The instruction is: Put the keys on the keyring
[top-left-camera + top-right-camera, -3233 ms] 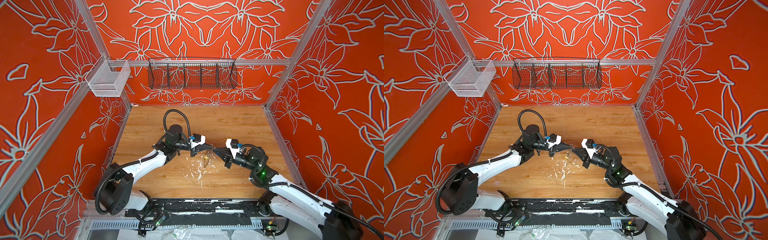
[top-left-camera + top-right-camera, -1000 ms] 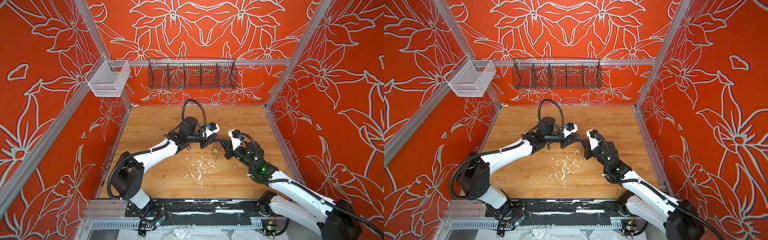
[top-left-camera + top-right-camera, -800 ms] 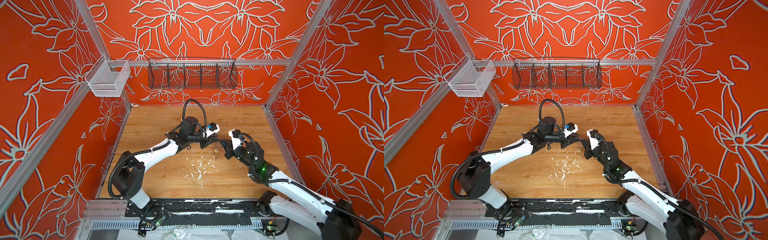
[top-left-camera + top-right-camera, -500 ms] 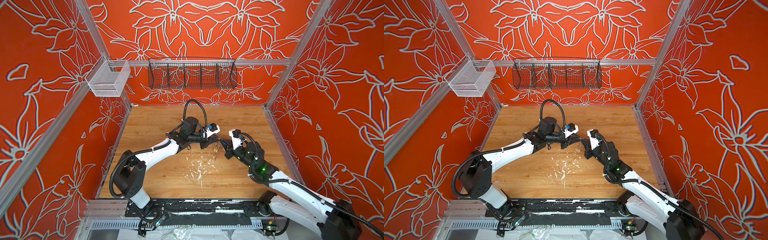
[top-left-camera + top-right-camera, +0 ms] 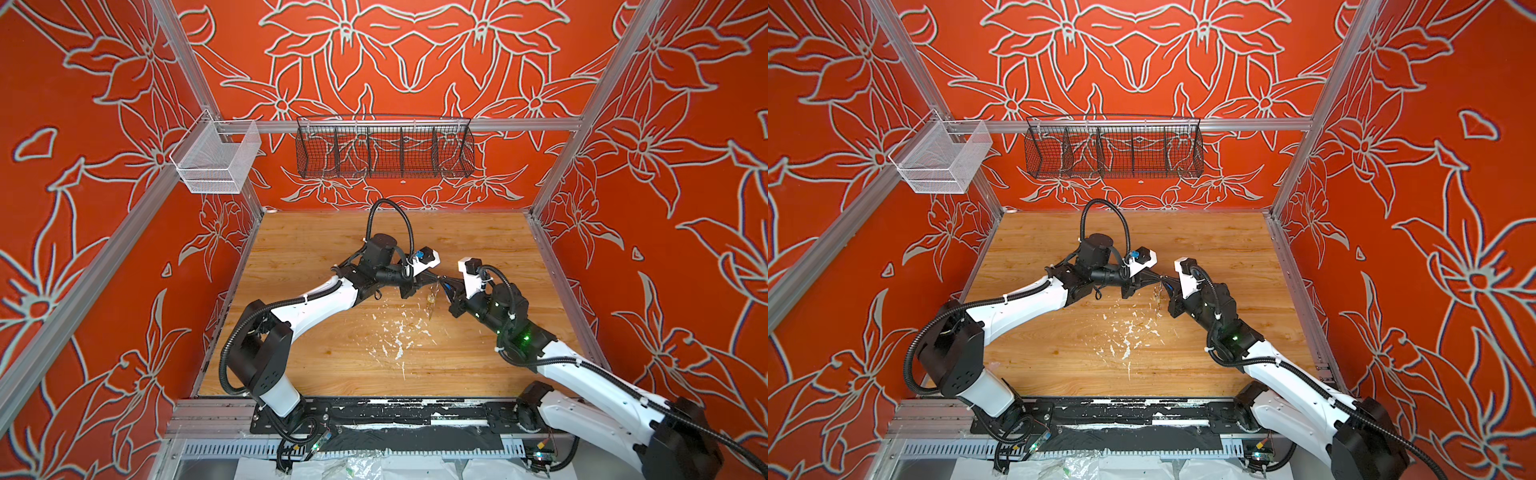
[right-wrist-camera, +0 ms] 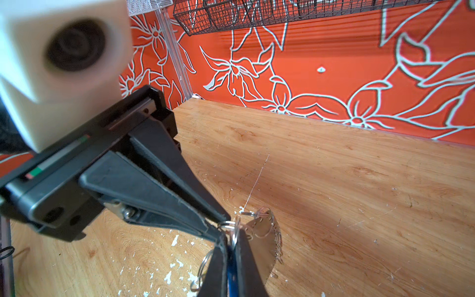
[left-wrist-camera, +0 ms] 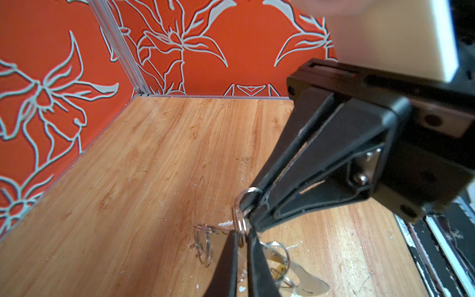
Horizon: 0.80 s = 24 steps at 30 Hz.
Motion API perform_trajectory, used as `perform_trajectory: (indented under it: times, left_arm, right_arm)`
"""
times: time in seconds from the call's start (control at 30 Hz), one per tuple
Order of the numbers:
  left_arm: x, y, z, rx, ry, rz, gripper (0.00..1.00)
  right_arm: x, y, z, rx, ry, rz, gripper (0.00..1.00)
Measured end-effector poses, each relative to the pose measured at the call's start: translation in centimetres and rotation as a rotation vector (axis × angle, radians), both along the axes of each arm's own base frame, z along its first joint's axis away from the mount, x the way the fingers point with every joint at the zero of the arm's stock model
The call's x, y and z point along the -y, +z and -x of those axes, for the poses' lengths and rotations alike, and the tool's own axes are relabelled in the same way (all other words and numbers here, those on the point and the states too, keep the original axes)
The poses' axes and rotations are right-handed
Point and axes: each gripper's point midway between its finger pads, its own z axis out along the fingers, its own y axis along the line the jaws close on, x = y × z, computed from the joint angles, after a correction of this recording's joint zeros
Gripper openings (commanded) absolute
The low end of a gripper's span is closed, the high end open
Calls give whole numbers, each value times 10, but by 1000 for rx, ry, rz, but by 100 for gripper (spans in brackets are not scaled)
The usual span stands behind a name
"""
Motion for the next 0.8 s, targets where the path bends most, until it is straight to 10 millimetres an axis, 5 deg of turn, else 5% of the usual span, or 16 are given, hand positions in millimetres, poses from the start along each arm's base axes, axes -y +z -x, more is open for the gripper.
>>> perform_trajectory:
  times: [0.8]
  left_arm:
    - [-20,-4,5,102,42,169,0]
  right_arm:
    - [-3,-5,-5,-81,-33,-93,0]
